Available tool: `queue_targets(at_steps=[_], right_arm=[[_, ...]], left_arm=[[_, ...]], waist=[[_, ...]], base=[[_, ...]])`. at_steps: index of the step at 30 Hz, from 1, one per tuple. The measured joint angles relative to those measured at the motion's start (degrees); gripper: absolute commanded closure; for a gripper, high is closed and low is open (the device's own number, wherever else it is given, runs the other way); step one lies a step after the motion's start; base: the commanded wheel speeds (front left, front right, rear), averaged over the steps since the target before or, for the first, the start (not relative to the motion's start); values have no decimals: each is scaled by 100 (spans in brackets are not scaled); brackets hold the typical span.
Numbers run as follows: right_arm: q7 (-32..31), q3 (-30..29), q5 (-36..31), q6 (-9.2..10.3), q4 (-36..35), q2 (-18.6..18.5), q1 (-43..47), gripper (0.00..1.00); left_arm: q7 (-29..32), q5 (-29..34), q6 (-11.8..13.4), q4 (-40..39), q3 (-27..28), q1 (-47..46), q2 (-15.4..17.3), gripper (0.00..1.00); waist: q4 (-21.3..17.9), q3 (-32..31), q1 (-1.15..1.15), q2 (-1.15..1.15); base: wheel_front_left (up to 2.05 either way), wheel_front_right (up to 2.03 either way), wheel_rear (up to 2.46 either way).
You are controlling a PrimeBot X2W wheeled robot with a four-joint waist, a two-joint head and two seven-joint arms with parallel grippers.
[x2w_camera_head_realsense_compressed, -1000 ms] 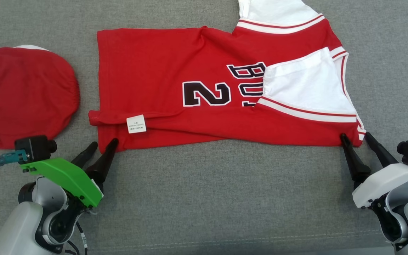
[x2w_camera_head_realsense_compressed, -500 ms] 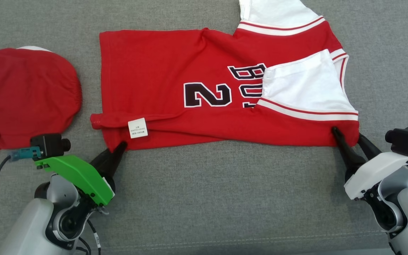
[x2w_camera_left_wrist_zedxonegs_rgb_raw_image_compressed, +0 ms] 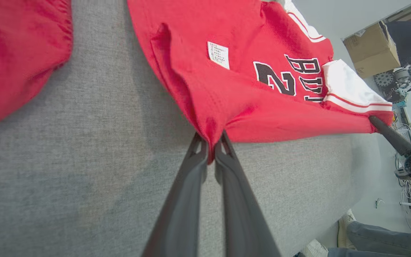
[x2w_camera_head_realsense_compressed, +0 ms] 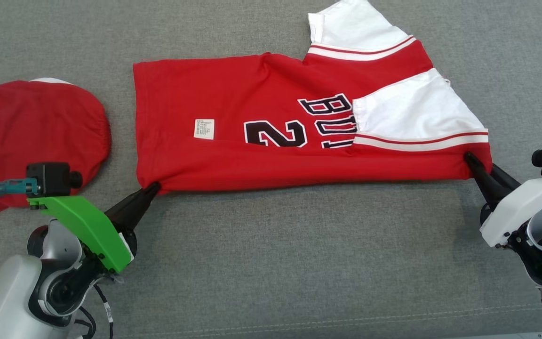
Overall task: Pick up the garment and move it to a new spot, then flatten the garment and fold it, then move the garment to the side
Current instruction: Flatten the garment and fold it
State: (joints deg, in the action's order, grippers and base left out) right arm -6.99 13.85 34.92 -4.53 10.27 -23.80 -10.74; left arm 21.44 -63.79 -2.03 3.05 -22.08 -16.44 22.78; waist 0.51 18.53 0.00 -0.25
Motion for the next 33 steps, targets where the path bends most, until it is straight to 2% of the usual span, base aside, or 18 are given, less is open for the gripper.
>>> queue_targets(at_steps=[7,17,24,30,31,32,33], right_arm=[[-222,-46,159,-2,-82,-89,13,100],[-341,-138,489,13,-109,-2,766,100],[-416,-171,605,107,-180,38,1178,100],[-466,-220,643,170,-283,12,1312,100],[-466,-220,643,170,-283,12,1312,95],[-467,-221,642,196,-309,0,1339,59],[-469,-226,642,215,-323,-5,1360,35]], left_arm=[[337,-497,-100,-471,-2,138,19,100],[543,-1022,-38,-566,19,1205,54,100],[549,-1176,-27,-725,291,1590,304,100],[626,-1215,-27,-902,308,1703,378,100],[626,-1215,-27,-902,308,1703,378,100],[627,-1216,-31,-936,296,1703,377,91],[632,-1215,-35,-958,279,1704,379,68]], waist=[[42,-174,0,0],[73,-254,0,0],[29,-237,0,0],[18,-186,0,0],[18,-186,0,0],[25,-169,0,0],[32,-150,0,0]], base=[[0,0,0],[0,0,0],[0,0,0],[0,0,0],[0,0,0],[0,0,0],[0,0,0]])
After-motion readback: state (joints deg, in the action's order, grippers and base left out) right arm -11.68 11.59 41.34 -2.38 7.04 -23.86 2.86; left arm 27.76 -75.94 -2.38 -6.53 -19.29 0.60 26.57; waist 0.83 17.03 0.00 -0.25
